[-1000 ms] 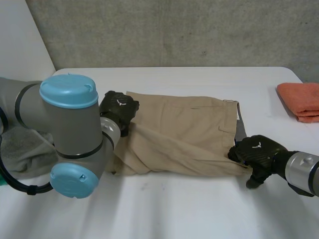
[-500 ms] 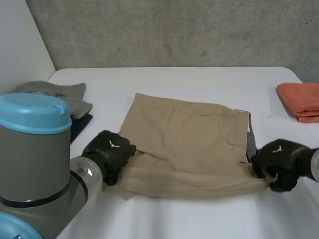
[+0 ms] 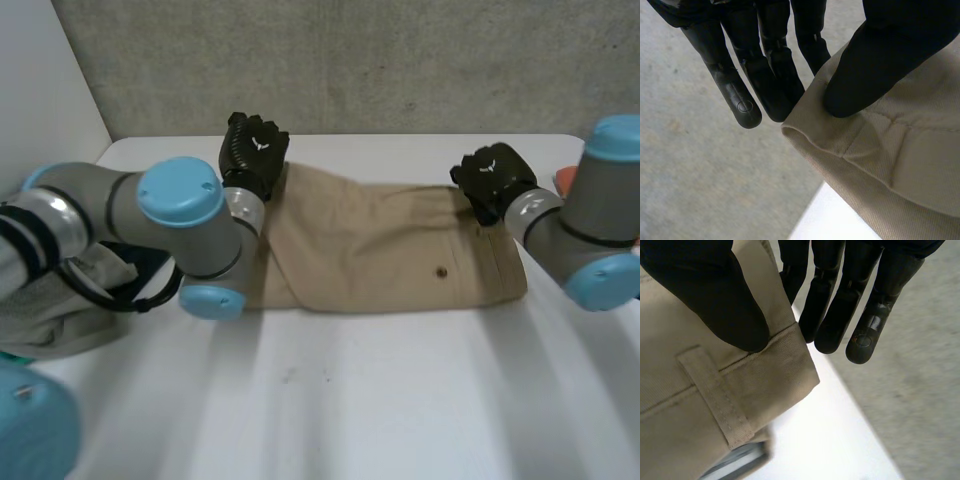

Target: Fold the laundry.

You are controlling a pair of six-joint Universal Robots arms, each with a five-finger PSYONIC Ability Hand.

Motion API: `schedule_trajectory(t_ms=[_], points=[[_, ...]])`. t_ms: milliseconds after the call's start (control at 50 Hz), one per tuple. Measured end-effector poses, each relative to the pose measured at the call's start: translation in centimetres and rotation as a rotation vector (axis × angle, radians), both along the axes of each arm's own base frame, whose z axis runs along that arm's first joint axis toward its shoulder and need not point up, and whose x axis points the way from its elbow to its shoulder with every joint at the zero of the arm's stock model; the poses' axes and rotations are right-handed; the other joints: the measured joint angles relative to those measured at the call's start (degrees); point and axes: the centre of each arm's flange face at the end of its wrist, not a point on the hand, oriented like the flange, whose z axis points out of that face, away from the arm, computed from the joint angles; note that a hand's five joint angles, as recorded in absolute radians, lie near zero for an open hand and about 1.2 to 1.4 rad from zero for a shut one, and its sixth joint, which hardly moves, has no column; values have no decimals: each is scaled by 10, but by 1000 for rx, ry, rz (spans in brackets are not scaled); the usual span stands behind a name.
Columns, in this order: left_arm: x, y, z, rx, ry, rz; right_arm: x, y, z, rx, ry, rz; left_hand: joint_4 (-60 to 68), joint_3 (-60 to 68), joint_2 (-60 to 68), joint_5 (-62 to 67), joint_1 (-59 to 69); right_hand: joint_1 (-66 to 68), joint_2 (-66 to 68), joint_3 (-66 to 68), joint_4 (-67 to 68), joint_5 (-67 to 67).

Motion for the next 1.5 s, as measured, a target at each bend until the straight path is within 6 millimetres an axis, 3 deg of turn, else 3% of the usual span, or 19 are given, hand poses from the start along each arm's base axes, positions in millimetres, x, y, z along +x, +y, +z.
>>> schedule_trajectory(t_ms=[160,220,240,260,280,300,320,340,480,520,600,720,860,1160,1180,1200,1300,1420,1500], points=[[-20,-30,-35,-64,16,-11,13,-33,-39,-113,9,-72,0,0,0,0,0,0,0,0,0,0],[-27,-39,-47,-89,30,-27,18,-45,-56,-150,36,-97,-49,-60,-59,-48,-55,-325,-369,-353,-352,-334],[-27,-39,-47,-89,30,-27,18,-45,-56,-150,36,-97,-49,-60,-59,-48,-55,-325,-369,-353,-352,-334],[-29,-41,-49,-102,38,-31,20,-49,-58,-172,41,-106,-192,-190,-204,-188,-215,-414,-487,-475,-474,-457],[-30,-42,-49,-107,41,-32,20,-50,-58,-180,40,-109,-277,-272,-288,-272,-312,-414,-487,-475,-474,-457],[-31,-43,-50,-114,45,-34,21,-52,-58,-192,37,-114,-277,-272,-288,-272,-312,-447,-537,-538,-534,-516],[-31,-44,-50,-122,50,-34,21,-53,-55,-206,29,-121,-508,-498,-505,-499,-519,-451,-550,-555,-546,-532],[-32,-44,-50,-127,54,-34,21,-54,-50,-218,16,-130,-536,-527,-537,-527,-532,-451,-550,-556,-546,-534],[-27,-37,-30,-139,73,-18,13,-45,-8,-225,-72,-159,-569,-562,-567,-548,-537,-451,-550,-556,-546,-535],[-19,-25,-12,-125,79,-9,3,-19,26,-159,-126,-148,-569,-562,-567,-548,-537,-451,-550,-556,-546,-535],[-8,-6,3,-88,79,-7,-8,9,40,-43,-137,-129,-569,-562,-567,-548,-537,-451,-550,-556,-546,-535],[13,30,16,4,91,-22,-35,41,25,187,-117,-146,-569,-562,-567,-548,-537,-449,-541,-545,-543,-529],[29,61,17,144,137,-45,-50,54,-4,307,-105,-141,-569,-562,-567,-548,-537,-439,-512,-514,-518,-504],[40,77,3,307,160,-41,-52,27,-52,256,-117,-125,-569,-562,-567,-548,-537,-275,-337,-340,-343,-347],[40,77,3,308,159,-40,-52,26,-54,257,-117,-124,-569,-562,-567,-548,-537,-242,-299,-303,-306,-313],[41,78,1,312,154,-39,-51,20,-61,263,-114,-126,-569,-562,-567,-548,-537,-58,-45,-53,-54,-86],[42,80,1,314,150,-38,-56,17,-59,264,-118,-140,-569,-562,-567,-548,-537,-46,-2,-1,-1,-32],[48,87,11,305,156,-39,-90,21,-17,205,-135,-191,-569,-562,-567,-548,-537,-20,-2,0,-1,-17],[52,91,18,297,165,-39,-111,26,-2,197,-112,-213,-569,-562,-567,-548,-537,2,-2,0,0,-6]])
